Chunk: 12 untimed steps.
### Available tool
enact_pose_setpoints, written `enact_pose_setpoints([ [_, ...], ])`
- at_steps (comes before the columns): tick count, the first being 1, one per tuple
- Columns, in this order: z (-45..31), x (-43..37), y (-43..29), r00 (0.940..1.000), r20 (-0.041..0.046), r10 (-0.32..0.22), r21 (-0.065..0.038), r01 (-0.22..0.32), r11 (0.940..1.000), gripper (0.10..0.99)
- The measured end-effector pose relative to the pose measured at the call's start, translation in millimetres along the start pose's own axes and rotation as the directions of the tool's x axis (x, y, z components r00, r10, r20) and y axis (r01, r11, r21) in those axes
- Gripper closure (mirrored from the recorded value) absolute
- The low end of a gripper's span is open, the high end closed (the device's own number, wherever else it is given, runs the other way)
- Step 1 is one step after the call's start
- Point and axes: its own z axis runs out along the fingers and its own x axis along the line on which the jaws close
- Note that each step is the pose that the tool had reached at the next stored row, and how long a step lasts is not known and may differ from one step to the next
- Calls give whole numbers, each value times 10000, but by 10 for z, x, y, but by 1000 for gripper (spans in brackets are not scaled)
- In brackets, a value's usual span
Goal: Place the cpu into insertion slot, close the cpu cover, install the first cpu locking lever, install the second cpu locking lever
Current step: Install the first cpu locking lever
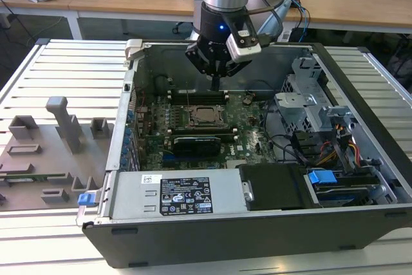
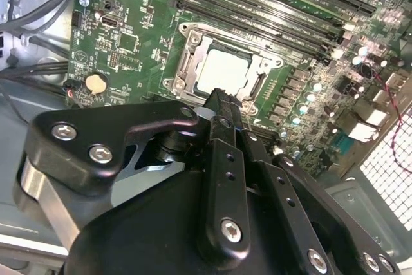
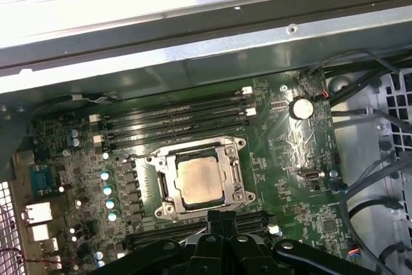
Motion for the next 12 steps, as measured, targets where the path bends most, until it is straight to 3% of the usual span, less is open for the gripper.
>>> enact_pose_setpoints([
  [10, 0, 0, 0, 9972, -2, -743, -16, 743, 9972, 980],
  [12, 0, 0, -1, 9961, -7, -878, -83, 877, 9961, 980],
])
